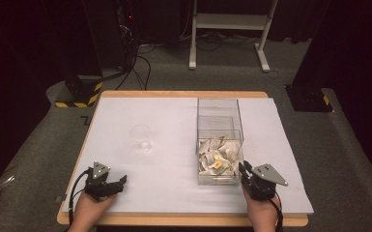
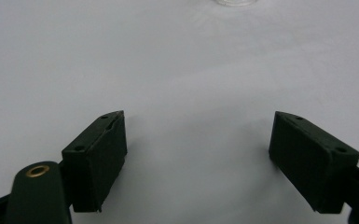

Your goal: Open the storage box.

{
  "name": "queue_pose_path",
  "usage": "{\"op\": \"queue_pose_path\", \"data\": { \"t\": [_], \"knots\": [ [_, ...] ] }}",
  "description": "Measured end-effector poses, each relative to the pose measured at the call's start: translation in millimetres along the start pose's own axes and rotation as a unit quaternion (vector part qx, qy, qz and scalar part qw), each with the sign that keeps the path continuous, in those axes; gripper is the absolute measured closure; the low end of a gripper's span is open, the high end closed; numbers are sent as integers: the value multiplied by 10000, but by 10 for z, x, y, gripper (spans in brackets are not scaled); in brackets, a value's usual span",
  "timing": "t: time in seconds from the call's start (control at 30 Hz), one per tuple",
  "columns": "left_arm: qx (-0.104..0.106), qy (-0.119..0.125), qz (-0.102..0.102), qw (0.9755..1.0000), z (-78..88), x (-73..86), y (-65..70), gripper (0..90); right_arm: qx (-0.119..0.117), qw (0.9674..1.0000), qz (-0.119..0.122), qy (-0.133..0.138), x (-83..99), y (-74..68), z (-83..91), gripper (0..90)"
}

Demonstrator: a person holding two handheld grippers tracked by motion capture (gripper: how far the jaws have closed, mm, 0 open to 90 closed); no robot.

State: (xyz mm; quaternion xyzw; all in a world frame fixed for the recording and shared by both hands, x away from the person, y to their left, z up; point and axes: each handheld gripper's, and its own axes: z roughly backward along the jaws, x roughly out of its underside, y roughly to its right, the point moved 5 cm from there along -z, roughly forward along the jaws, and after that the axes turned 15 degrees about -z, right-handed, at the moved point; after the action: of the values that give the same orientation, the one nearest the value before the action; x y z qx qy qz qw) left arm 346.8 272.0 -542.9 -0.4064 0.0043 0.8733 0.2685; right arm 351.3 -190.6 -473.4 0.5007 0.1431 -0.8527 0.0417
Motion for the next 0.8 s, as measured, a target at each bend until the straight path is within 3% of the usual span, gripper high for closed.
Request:
{"op": "queue_pose_path", "data": {
  "t": [0.57,0.8],
  "knots": [
    [19,5,39,10000,-1,-1,6,195,-19,10000,64,38,79,-34,118,751],
    [0,3,0,10000,0,0,1,195,-197,9998,-43,15,26,-33,102,669]
  ]
}}
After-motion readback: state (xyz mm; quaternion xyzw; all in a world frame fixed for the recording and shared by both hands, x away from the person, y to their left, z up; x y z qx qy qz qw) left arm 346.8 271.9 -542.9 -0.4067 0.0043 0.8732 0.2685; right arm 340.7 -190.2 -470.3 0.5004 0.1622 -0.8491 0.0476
